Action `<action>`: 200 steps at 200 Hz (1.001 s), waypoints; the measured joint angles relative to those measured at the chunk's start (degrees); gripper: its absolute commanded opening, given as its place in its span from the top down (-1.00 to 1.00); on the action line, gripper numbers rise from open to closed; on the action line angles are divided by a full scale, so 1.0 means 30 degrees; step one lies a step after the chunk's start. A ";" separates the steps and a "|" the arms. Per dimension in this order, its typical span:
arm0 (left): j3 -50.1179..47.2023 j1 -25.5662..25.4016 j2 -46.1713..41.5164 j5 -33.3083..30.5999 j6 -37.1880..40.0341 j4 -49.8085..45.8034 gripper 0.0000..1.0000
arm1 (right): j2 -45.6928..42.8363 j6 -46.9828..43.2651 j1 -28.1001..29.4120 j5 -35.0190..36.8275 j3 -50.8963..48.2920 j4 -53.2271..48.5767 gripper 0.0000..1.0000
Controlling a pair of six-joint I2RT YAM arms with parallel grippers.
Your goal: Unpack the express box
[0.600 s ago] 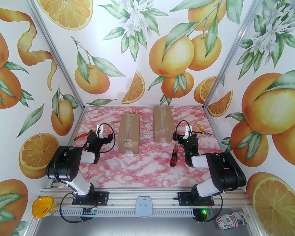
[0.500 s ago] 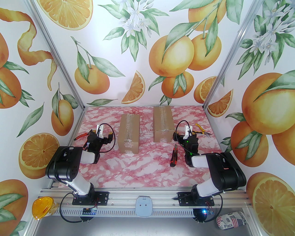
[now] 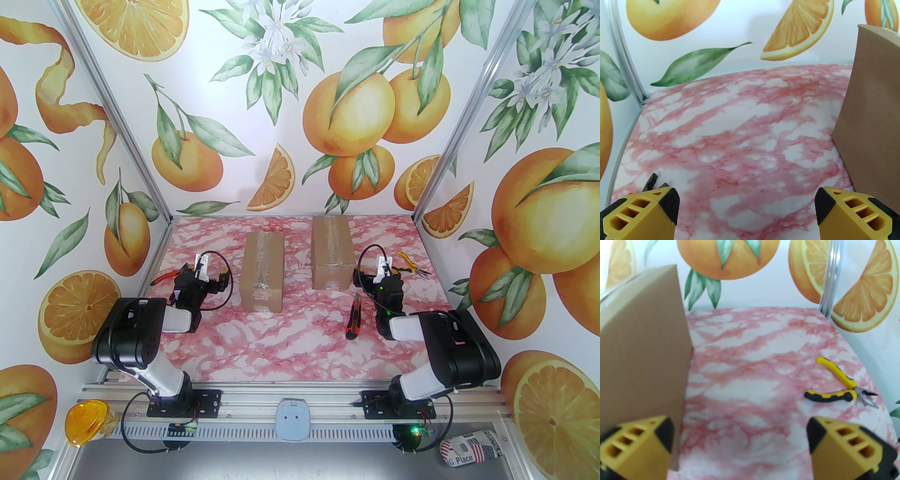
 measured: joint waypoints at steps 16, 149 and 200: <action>0.0000 0.0000 0.0007 -0.0007 -0.0007 -0.0007 -1.00 | 0.0000 0.0000 0.0000 0.0022 0.0000 0.0000 -1.00; 0.3468 0.0248 -0.7155 -0.1931 -0.2565 -0.9311 -1.00 | -0.9347 0.3555 -0.0015 0.4182 0.0532 -0.6564 -0.99; 0.8590 0.0270 -0.8837 -0.1137 -0.5734 -1.8353 -1.00 | -1.3420 0.7308 0.0605 0.3344 0.4918 -1.8163 -0.96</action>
